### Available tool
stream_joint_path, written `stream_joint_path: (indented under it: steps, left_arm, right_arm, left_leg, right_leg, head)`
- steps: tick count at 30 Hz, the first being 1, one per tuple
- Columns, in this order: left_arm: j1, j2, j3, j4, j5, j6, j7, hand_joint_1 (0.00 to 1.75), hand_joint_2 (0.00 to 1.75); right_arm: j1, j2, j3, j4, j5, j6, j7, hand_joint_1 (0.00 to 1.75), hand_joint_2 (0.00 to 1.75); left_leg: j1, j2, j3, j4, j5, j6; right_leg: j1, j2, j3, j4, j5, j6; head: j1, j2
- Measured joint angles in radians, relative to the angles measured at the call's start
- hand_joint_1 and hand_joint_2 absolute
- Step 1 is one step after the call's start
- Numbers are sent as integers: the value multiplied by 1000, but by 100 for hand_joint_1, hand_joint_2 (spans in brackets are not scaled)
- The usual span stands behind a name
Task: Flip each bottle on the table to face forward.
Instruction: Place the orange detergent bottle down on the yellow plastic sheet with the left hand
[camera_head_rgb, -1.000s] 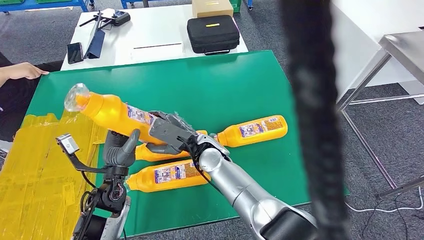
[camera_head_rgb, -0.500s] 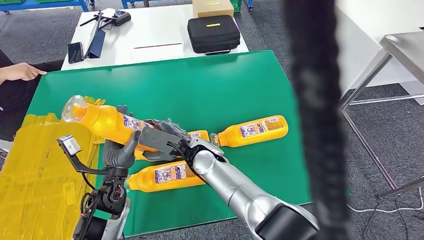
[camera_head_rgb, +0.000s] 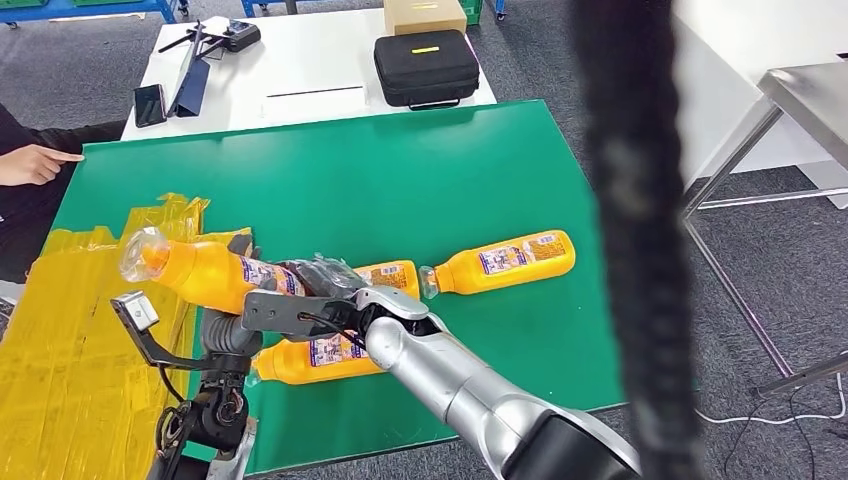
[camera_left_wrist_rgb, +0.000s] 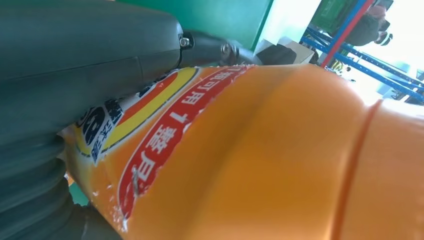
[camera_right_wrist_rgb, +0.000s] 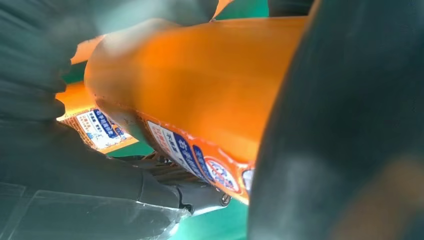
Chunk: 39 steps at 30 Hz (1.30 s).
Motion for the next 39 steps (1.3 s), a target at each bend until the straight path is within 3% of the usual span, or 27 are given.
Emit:
stream_joint_path:
  steps: [17, 20, 21, 24, 29, 39]
  left_arm:
    - [7, 0, 13, -3, 19, -18, 0, 175, 175]
    - [7, 0, 14, -3, 22, -22, 0, 175, 175]
    - [7, 0, 15, -3, 24, -24, -1, 175, 175]
    - [2, 0, 18, -3, 30, -31, -3, 175, 175]
    - [-5, 0, 25, -17, 42, -45, -21, 175, 175]
    - [-4, 7, 80, -97, 31, -57, -33, 175, 175]
  right_arm:
    - [0, -4, 24, -6, 3, 0, 2, 175, 175]
    - [0, -4, 25, -6, 2, -1, 2, 44, 175]
    - [0, -3, 26, -6, 1, -3, 0, 0, 131]
    - [7, -4, 24, -6, -24, -16, -23, 0, 0]
    - [32, -24, -6, -34, -101, -44, -78, 0, 0]
    - [128, -137, -191, -286, -215, -46, -133, 0, 0]
  left_leg:
    - [0, 0, 0, 0, 0, 0]
    - [0, 0, 0, 0, 0, 0]
    - [0, 0, 0, 0, 0, 0]
    - [0, 0, 0, 0, 0, 0]
    - [0, 0, 0, 0, 0, 0]
    - [-1, -1, -1, 0, 0, 0]
  right_leg:
    - [0, 0, 0, 0, 0, 0]
    - [0, 0, 0, 0, 0, 0]
    - [0, 0, 0, 0, 0, 0]
    - [0, 0, 0, 0, 0, 0]
    - [0, 0, 0, 0, 0, 0]
    - [0, -1, 0, 0, 0, 0]
  head:
    - [0, 0]
    - [0, 0]
    - [0, 0]
    - [0, 0]
    - [0, 0]
    - [0, 0]
